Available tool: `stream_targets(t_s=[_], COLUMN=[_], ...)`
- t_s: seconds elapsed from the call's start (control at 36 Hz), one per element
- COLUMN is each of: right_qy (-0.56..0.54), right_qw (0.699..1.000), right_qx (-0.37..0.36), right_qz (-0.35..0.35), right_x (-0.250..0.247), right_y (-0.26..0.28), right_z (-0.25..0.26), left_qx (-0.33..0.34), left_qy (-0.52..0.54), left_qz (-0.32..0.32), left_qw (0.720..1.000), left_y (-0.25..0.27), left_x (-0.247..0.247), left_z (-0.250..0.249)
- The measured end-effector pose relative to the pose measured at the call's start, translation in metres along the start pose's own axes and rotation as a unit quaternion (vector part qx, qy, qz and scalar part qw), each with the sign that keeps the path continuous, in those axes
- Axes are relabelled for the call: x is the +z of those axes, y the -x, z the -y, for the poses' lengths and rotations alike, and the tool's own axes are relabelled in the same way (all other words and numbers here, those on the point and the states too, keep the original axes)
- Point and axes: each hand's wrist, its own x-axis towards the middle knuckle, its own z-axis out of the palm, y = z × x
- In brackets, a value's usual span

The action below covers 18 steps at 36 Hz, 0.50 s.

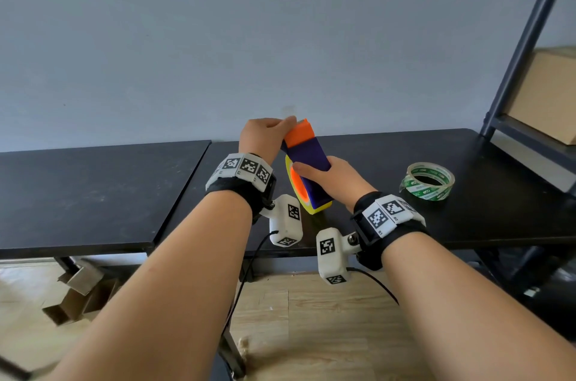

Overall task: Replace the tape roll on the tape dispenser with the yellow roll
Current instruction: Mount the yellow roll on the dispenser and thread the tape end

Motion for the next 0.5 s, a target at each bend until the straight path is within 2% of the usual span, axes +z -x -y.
stream_targets(t_s=[0.14,0.22,0.5], right_qy=[-0.061,-0.080,-0.070], right_qw=[0.998,0.996,0.997], right_qx=[0.028,0.034,0.019], right_qz=[0.012,0.001,-0.024], right_x=[0.0010,0.0006,0.0009], right_y=[-0.0010,-0.0014,0.0004], right_z=[0.0037,0.0026,0.0016], left_qx=[0.021,0.033,0.032], left_qy=[0.020,-0.010,-0.039], left_qz=[-0.041,-0.053,-0.109], left_qw=[0.999,0.998,0.993], left_y=[-0.0015,-0.0024,-0.0048], left_x=[0.0015,0.0015,-0.0041], left_z=[0.0018,-0.0025,-0.0001])
